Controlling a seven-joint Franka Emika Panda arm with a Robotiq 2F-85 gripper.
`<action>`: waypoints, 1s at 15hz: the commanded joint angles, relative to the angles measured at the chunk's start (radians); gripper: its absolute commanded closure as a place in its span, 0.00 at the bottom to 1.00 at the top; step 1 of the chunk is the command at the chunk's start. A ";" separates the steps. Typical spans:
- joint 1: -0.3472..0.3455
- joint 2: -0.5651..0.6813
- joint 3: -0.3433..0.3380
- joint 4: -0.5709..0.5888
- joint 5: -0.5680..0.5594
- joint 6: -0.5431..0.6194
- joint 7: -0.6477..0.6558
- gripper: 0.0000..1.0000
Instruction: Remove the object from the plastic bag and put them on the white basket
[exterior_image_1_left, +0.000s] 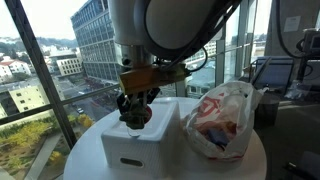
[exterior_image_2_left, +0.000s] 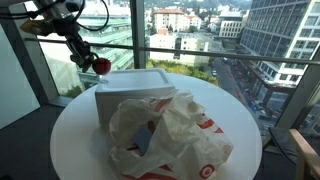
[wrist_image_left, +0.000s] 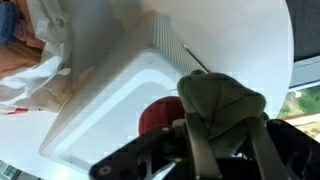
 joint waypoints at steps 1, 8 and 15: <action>0.064 0.187 -0.075 0.202 -0.216 -0.038 0.089 0.99; 0.161 0.276 -0.211 0.257 -0.261 -0.051 0.036 0.65; 0.140 0.049 -0.231 0.076 -0.321 -0.173 0.010 0.13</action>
